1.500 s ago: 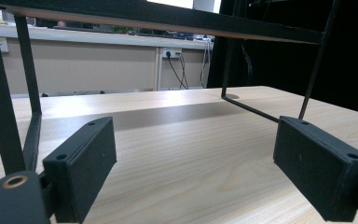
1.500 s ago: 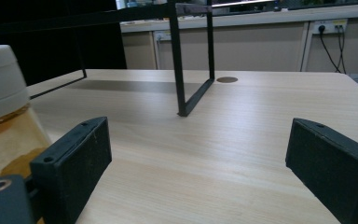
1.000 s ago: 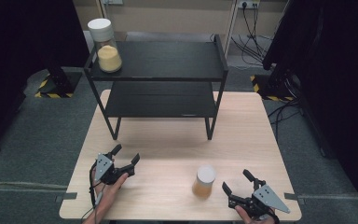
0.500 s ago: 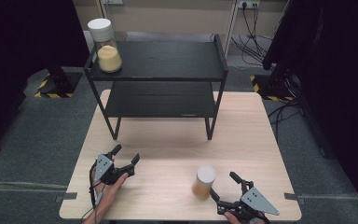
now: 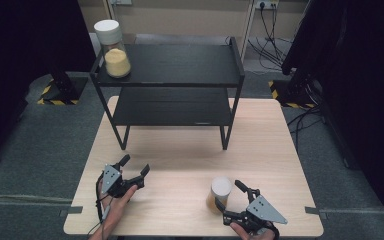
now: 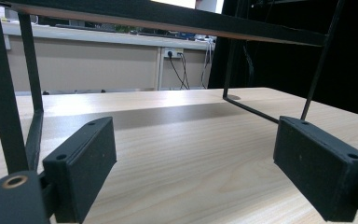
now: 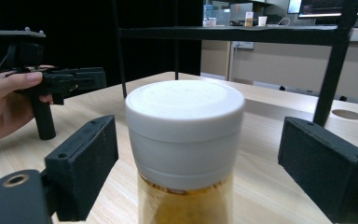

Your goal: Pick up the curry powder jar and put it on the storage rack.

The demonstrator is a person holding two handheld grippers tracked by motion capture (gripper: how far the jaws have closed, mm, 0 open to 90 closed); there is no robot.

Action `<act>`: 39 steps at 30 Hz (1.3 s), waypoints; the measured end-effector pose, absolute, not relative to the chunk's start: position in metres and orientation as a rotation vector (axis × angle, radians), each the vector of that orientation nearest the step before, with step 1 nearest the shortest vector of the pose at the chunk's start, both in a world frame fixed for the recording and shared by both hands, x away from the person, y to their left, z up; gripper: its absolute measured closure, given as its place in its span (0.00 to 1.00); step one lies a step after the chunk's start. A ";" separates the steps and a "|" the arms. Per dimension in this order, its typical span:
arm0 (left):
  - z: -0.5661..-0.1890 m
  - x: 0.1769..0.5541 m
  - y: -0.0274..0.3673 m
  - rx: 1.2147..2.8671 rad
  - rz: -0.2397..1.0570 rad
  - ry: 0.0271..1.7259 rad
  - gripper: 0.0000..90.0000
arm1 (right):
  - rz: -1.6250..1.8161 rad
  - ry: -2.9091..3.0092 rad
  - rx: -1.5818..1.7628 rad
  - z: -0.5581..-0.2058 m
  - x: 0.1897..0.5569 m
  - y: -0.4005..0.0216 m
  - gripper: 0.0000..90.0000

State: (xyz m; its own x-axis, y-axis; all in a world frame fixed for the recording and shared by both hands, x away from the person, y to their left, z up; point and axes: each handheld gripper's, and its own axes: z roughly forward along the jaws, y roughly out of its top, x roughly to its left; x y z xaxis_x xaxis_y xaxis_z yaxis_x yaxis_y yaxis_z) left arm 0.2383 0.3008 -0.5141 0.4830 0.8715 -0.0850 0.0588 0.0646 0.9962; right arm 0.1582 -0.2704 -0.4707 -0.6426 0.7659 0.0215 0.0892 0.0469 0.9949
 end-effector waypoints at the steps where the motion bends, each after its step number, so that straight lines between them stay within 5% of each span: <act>1: -0.514 0.238 0.301 1.380 0.756 0.892 0.14 | 1.640 1.800 0.855 -0.471 0.159 -0.269 0.15; 28: -0.513 0.240 0.301 1.383 0.755 0.895 0.14 | 1.627 1.799 0.837 -0.475 0.168 -0.256 0.37; 39: -0.514 0.240 0.301 1.381 0.758 0.896 0.14 | 1.604 1.786 0.860 -0.473 0.163 -0.250 0.38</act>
